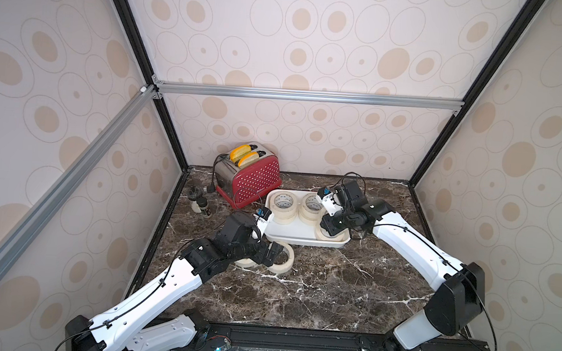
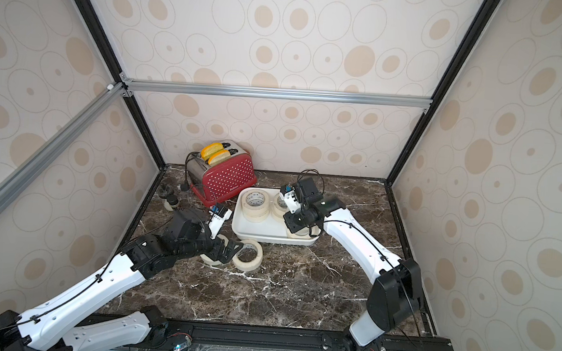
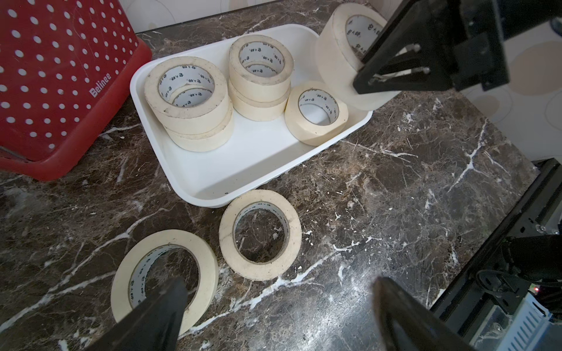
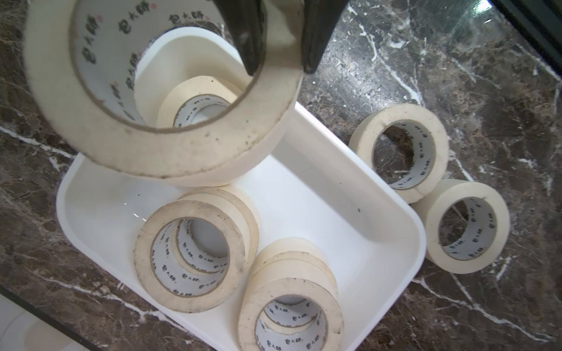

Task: Take out the art tape in the storage box
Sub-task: Pick up the art tape from the storage box, then place the art tape at the center of the board.

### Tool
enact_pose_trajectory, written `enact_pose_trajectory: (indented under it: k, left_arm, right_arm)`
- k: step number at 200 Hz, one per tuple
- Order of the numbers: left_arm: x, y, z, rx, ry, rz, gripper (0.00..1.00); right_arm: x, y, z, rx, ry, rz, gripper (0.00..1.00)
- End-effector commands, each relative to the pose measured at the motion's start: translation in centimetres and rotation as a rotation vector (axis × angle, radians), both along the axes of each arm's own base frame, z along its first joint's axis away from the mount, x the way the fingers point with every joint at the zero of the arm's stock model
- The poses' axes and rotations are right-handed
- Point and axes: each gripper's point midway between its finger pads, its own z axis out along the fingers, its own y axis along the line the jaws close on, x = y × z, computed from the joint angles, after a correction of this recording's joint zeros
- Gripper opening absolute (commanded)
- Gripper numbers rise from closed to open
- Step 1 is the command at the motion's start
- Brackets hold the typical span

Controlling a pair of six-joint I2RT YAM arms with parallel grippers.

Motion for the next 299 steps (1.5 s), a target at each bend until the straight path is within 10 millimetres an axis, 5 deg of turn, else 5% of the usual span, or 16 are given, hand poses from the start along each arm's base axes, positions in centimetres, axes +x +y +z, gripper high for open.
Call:
enact_pose_trajectory:
  k: [1, 64, 130, 299]
  left_arm:
    - [0.1, 0.1, 1.0, -0.041, -0.023, 0.012, 0.99]
    - [0.5, 0.4, 1.0, -0.072, -0.01, 0.029, 0.99]
    - [0.9, 1.0, 1.1, -0.084, -0.009, 0.056, 0.99]
    - [1.3, 0.9, 0.5, -0.09, 0.017, 0.059, 0.99]
  right_arm:
    - [-2.4, 0.7, 1.0, 0.069, 0.018, 0.012, 0.08]
    - [-8.1, 2.6, -1.8, 0.095, 0.106, 0.058, 0.08]
    - [-10.1, 3.7, -6.2, 0.02, 0.145, 0.045, 0.08]
    - [-7.8, 4.4, -12.0, -0.124, 0.139, 0.01, 0.08]
